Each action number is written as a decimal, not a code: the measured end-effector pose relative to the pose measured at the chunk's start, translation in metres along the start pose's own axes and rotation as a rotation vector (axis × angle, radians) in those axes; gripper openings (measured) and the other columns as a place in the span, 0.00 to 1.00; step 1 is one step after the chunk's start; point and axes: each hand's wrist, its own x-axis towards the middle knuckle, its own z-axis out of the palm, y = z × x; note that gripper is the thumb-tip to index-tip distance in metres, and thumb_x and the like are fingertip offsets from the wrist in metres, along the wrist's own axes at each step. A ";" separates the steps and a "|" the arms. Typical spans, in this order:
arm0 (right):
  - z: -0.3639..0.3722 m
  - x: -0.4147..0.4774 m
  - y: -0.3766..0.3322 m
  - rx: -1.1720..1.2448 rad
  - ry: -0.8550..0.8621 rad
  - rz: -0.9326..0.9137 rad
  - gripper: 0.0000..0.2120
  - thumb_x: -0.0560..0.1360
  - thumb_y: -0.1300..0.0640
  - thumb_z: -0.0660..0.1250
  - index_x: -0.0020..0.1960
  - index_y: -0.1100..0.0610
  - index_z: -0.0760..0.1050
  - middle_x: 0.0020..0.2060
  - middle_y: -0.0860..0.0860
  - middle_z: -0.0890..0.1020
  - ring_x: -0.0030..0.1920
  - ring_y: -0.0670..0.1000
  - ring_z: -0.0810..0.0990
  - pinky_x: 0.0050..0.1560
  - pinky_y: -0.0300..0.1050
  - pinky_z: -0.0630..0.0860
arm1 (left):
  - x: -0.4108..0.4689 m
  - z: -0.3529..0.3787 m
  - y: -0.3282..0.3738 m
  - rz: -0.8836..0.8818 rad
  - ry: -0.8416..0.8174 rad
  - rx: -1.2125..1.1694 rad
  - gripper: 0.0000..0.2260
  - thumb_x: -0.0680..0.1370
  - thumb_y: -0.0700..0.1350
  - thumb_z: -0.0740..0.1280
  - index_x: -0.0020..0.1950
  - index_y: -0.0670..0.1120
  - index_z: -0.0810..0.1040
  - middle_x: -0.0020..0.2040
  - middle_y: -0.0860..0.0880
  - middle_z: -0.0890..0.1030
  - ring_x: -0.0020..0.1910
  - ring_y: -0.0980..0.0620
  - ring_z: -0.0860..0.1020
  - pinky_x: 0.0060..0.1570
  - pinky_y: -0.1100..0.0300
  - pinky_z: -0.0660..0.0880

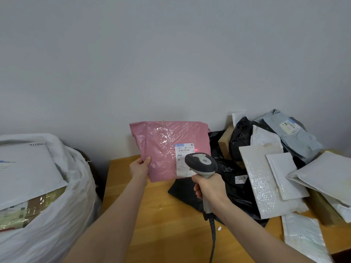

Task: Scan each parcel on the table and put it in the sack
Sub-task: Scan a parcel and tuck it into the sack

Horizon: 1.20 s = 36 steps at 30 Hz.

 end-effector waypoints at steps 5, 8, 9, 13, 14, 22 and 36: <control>0.004 0.005 0.000 -0.006 0.020 -0.002 0.07 0.72 0.62 0.69 0.36 0.61 0.78 0.22 0.49 0.79 0.22 0.45 0.76 0.27 0.38 0.73 | 0.005 -0.001 0.000 -0.008 -0.002 0.004 0.15 0.76 0.40 0.70 0.62 0.38 0.78 0.56 0.42 0.81 0.53 0.45 0.79 0.59 0.48 0.76; 0.006 0.006 0.001 -0.005 0.026 -0.014 0.07 0.72 0.62 0.69 0.36 0.61 0.78 0.21 0.49 0.78 0.21 0.45 0.76 0.26 0.38 0.73 | 0.004 -0.005 0.001 -0.008 0.000 0.007 0.15 0.76 0.40 0.70 0.62 0.38 0.78 0.55 0.42 0.81 0.53 0.45 0.79 0.60 0.47 0.76; 0.006 0.006 0.000 -0.003 0.020 -0.016 0.07 0.72 0.62 0.69 0.35 0.60 0.78 0.21 0.49 0.78 0.21 0.45 0.76 0.26 0.38 0.73 | 0.003 -0.007 0.001 -0.009 0.007 0.005 0.15 0.76 0.40 0.70 0.62 0.38 0.78 0.55 0.43 0.81 0.53 0.45 0.79 0.60 0.47 0.76; 0.006 0.000 0.001 0.011 -0.012 -0.015 0.07 0.72 0.62 0.69 0.35 0.61 0.78 0.21 0.49 0.78 0.21 0.45 0.75 0.26 0.39 0.74 | -0.005 -0.014 0.005 0.003 0.028 0.010 0.15 0.76 0.41 0.71 0.61 0.38 0.79 0.53 0.44 0.81 0.52 0.45 0.79 0.58 0.48 0.76; 0.006 -0.003 0.002 0.017 -0.021 -0.016 0.08 0.71 0.62 0.69 0.34 0.61 0.78 0.20 0.49 0.78 0.21 0.45 0.75 0.26 0.39 0.74 | -0.008 -0.017 0.005 0.007 0.036 0.018 0.14 0.76 0.41 0.71 0.60 0.39 0.79 0.53 0.44 0.82 0.52 0.45 0.79 0.58 0.48 0.76; 0.012 -0.035 0.002 0.143 -0.184 -0.103 0.07 0.73 0.64 0.70 0.36 0.60 0.78 0.25 0.53 0.79 0.26 0.50 0.76 0.34 0.46 0.75 | -0.061 -0.064 0.020 0.091 0.097 0.077 0.13 0.77 0.41 0.70 0.60 0.38 0.79 0.53 0.42 0.82 0.51 0.44 0.80 0.57 0.48 0.77; 0.151 -0.111 -0.057 0.047 -0.463 -0.300 0.02 0.72 0.65 0.70 0.43 0.63 0.77 0.29 0.55 0.80 0.29 0.51 0.76 0.34 0.45 0.75 | -0.121 -0.271 0.119 0.210 0.429 0.015 0.04 0.77 0.43 0.69 0.47 0.43 0.80 0.40 0.46 0.82 0.37 0.46 0.80 0.32 0.59 0.76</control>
